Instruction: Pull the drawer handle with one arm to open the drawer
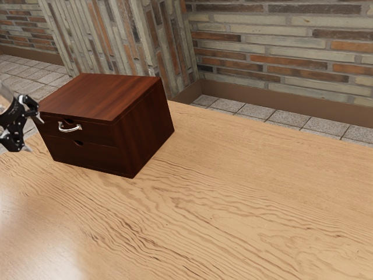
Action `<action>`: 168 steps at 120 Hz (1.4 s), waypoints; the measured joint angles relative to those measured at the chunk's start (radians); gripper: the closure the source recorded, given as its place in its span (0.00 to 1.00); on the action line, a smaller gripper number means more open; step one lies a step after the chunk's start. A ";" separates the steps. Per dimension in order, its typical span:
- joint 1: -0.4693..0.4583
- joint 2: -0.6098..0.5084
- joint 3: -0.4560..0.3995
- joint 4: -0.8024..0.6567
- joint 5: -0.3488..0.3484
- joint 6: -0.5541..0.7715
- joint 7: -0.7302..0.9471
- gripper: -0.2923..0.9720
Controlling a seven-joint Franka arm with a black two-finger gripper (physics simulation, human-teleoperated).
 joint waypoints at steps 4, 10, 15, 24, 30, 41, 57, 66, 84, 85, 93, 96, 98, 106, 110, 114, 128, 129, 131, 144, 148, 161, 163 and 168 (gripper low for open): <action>0.004 0.004 -0.001 0.002 -0.001 0.005 -0.001 0.23; 0.008 0.009 -0.002 0.003 -0.001 0.011 -0.003 0.23; 0.011 0.012 -0.003 0.004 -0.002 0.017 -0.005 0.23; 0.015 0.015 -0.003 0.004 -0.003 0.027 -0.008 0.23; 0.016 0.016 -0.003 0.004 -0.004 0.032 -0.009 0.23; 0.017 0.019 -0.002 0.005 -0.005 0.039 -0.012 0.23; 0.013 0.033 -0.003 0.011 -0.010 0.045 -0.015 0.23; 0.002 0.038 -0.004 0.013 -0.014 0.047 -0.016 0.23; -0.035 0.039 -0.003 0.015 -0.019 0.049 -0.019 0.23; -0.037 0.039 -0.003 0.015 -0.020 0.049 -0.019 0.23; -0.049 0.042 -0.003 0.015 -0.025 0.050 -0.019 0.23; -0.051 0.043 -0.003 0.015 -0.028 0.050 -0.020 0.23; -0.053 0.043 -0.002 0.015 -0.029 0.050 -0.020 0.23; -0.053 0.048 -0.002 0.015 -0.034 0.051 -0.020 0.23; -0.048 0.054 -0.002 0.015 -0.035 0.051 -0.020 0.23; -0.043 0.058 -0.002 0.015 -0.036 0.051 -0.021 0.23; -0.024 0.064 -0.002 0.017 -0.038 0.054 -0.021 0.23; -0.023 0.064 -0.002 0.017 -0.039 0.054 -0.021 0.23; -0.022 0.065 -0.002 0.018 -0.039 0.055 -0.021 0.23; -0.018 0.070 -0.003 0.027 -0.039 0.057 -0.022 0.23; -0.021 0.073 -0.004 0.030 -0.040 0.057 -0.022 0.23; -0.032 0.079 -0.005 0.033 -0.040 0.058 -0.022 0.23; -0.034 0.079 -0.005 0.033 -0.040 0.058 -0.022 0.23; -0.036 0.080 -0.006 0.033 -0.040 0.058 -0.023 0.23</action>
